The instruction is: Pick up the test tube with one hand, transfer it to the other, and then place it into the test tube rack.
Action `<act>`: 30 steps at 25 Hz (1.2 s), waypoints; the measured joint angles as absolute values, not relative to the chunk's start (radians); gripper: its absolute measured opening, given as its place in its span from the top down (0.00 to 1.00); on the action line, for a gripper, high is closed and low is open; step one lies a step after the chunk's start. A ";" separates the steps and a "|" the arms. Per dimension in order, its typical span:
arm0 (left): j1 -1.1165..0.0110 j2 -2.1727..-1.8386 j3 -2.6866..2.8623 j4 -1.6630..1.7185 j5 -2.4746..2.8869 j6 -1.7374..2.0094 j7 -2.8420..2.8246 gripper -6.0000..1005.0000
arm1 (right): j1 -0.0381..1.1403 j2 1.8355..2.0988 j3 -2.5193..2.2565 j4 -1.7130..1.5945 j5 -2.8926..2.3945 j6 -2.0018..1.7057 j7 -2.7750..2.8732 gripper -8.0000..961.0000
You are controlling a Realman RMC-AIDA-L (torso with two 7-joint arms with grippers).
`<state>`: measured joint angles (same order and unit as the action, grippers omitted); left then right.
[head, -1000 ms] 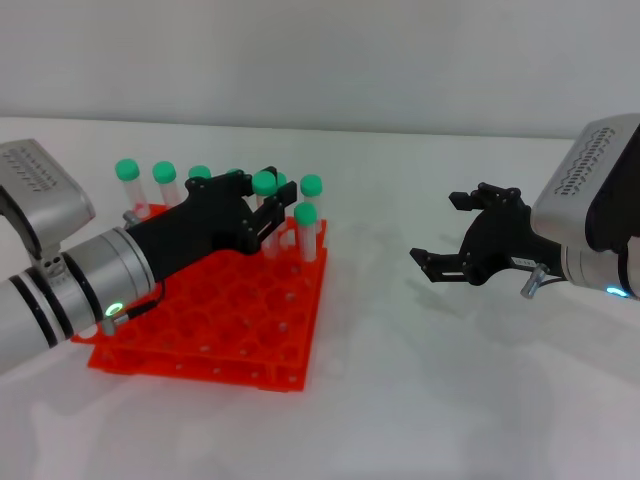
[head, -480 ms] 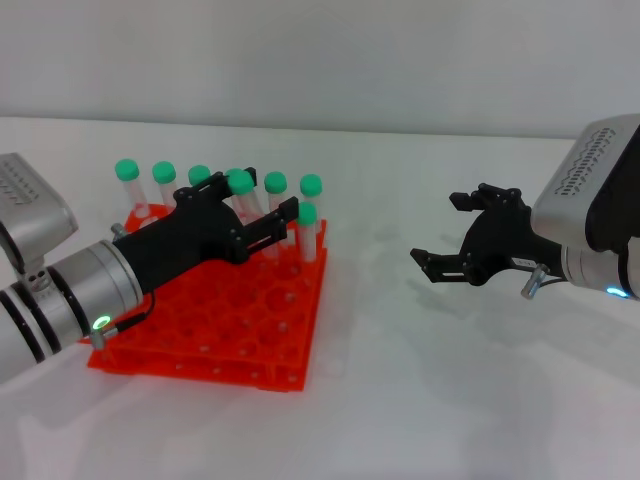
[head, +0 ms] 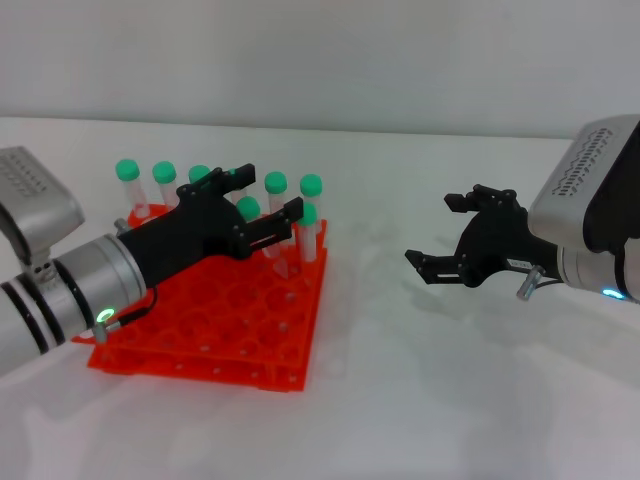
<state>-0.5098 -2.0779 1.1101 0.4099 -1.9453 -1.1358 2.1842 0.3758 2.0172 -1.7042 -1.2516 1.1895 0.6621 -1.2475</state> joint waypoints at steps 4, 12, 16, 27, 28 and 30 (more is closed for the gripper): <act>-0.530 -2.080 1.111 0.412 -1.929 -1.118 2.186 0.13 | 0.374 2.017 -1.704 -1.252 1.191 0.662 -1.247 0.09; -0.373 -2.081 1.103 0.671 -1.942 -1.248 2.101 0.14 | 0.364 2.017 -1.698 -1.263 1.215 0.662 -1.250 0.09; -0.242 -2.078 1.100 0.796 -1.993 -1.290 2.075 0.14 | 0.340 2.013 -1.672 -1.284 1.258 0.664 -1.270 0.09; -0.078 -2.071 0.713 0.613 -2.062 -1.500 2.129 0.14 | 0.233 2.004 -1.353 -1.156 1.726 0.936 -1.627 0.09; -0.076 -2.070 0.691 0.590 -2.060 -1.509 2.139 0.14 | 0.235 2.004 -1.300 -1.098 1.771 0.991 -1.674 0.09; -0.069 -2.068 0.664 0.560 -2.054 -1.518 2.164 0.14 | 0.239 2.004 -1.203 -0.980 1.850 1.103 -1.772 0.09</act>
